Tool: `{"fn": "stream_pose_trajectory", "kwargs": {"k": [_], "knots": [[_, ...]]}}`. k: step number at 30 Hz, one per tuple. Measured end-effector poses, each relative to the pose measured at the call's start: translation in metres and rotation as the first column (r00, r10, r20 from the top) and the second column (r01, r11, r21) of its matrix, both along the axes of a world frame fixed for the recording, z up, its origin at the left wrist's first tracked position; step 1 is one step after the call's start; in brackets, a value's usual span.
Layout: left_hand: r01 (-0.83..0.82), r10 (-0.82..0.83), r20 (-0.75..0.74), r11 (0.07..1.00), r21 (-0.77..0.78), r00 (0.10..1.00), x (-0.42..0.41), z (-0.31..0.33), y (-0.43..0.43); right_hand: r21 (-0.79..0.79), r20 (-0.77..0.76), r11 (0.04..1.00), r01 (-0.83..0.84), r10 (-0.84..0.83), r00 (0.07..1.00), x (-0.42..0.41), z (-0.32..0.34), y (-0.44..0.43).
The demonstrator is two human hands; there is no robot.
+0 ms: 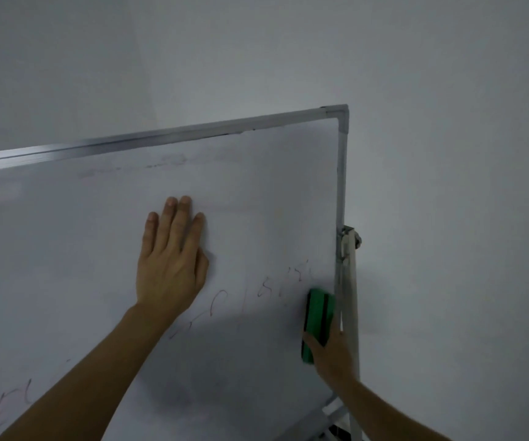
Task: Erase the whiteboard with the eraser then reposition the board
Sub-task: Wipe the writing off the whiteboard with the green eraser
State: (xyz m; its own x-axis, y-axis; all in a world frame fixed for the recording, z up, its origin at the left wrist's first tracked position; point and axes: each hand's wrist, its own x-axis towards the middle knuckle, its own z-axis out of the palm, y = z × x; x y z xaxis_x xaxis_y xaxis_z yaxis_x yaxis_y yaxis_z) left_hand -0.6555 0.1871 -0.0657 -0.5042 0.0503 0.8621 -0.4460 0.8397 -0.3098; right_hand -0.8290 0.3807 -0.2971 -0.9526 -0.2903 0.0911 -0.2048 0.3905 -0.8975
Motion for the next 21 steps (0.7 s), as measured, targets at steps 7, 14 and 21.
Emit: {"fn": "stream_pose_trajectory", "kwargs": {"k": [7, 14, 21], "knots": [[-0.018, 0.018, -0.013, 1.0, -0.003, 1.0, -0.002, -0.001, 0.0, -0.311, -0.145, 0.95, -0.025, -0.021, 0.989, -0.011, 0.076, -0.035], [-0.04, 0.04, -0.008, 0.999, -0.002, 0.999, -0.002, 0.0, 0.0, -0.326, 0.334, 0.931, 0.165, -0.049, 0.941, 0.009, 0.004, -0.038], [-0.03, 0.03, -0.01, 0.999, -0.011, 1.0, -0.002, 0.0, -0.001, -0.638, 0.218, 0.759, 0.129, 0.016, 0.976, -0.007, 0.083, -0.055]]}}
